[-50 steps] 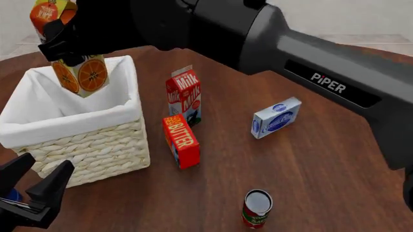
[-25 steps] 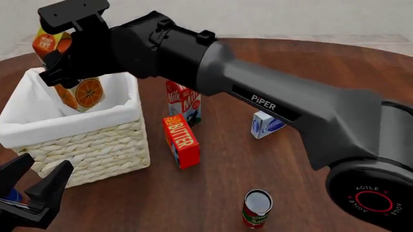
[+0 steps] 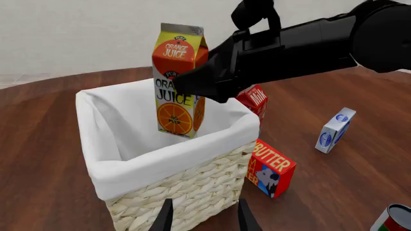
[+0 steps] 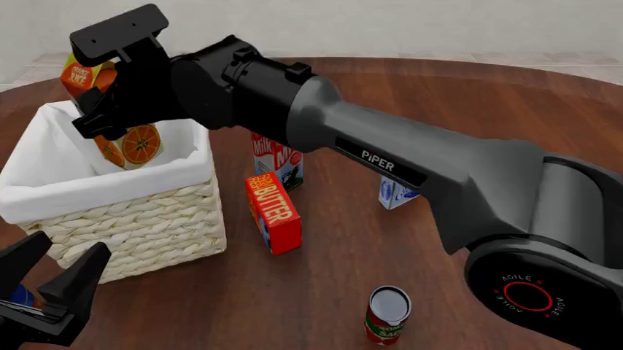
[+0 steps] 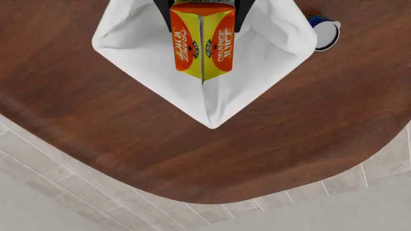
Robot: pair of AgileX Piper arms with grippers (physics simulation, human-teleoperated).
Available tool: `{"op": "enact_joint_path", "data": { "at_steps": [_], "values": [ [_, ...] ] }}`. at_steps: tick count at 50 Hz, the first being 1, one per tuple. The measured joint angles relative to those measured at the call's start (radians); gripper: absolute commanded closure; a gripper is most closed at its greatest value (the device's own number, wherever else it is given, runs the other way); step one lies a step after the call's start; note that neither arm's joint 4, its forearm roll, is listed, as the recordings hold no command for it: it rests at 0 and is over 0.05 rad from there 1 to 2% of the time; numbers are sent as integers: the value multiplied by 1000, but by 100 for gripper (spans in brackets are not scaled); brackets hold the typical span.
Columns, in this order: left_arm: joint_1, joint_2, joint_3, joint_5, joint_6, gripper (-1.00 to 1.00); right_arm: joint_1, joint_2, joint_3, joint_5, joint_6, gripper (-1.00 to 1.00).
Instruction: Pick up the orange juice, and put it in the basket.
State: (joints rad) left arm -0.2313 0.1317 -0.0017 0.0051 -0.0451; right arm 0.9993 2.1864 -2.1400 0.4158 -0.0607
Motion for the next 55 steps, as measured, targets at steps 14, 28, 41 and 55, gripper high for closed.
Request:
{"op": "enact_joint_path", "data": {
  "at_steps": [14,28,41,55],
  "values": [
    [-2,-1,0,2,2,-100,-12,19,26,-32,-1,100],
    [-3,-1,0,2,2,-100,-17,24,40,-47,1,-100],
    [-5,2,0,0,2,-100,-16,8,67,-64,6,-100],
    [-6,1,0,1,3,-100,-8,-13,102,-83,4,-100]
  ]
}}
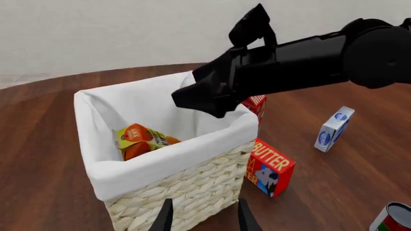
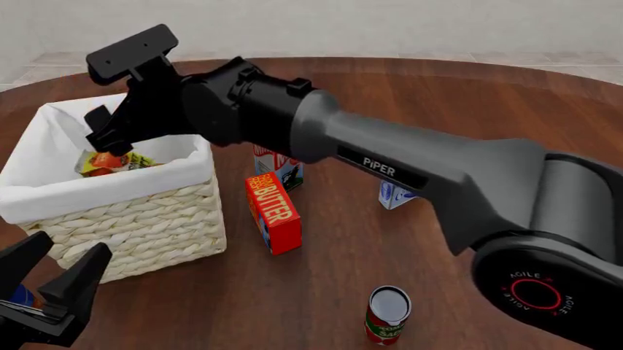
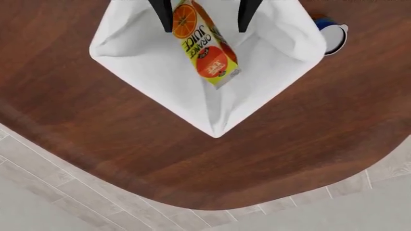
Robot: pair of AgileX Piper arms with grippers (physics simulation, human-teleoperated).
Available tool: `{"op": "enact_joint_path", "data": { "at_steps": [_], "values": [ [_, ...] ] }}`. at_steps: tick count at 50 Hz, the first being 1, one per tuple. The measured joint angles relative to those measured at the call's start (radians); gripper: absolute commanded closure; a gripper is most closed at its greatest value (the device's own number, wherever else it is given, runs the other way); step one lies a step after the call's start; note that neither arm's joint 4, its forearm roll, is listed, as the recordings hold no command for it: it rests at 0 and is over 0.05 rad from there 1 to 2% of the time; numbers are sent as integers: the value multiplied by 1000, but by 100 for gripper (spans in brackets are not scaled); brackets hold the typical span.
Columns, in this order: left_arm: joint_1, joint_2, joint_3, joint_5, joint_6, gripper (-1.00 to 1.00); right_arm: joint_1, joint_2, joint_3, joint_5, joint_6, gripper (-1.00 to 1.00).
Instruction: Pick up the orange juice, and put it in the basket.
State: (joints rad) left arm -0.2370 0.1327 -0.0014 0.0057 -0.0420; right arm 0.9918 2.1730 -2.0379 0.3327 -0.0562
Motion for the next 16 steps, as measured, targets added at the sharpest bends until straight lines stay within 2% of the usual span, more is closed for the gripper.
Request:
{"op": "enact_joint_path", "data": {
  "at_steps": [9,16],
  "values": [
    [-1,1,0,-1,-1,-100,10,-43,52,-26,-2,-100],
    [-2,2,0,-1,0,-100,24,-132,136,-59,-9,-100]
  ]
}}
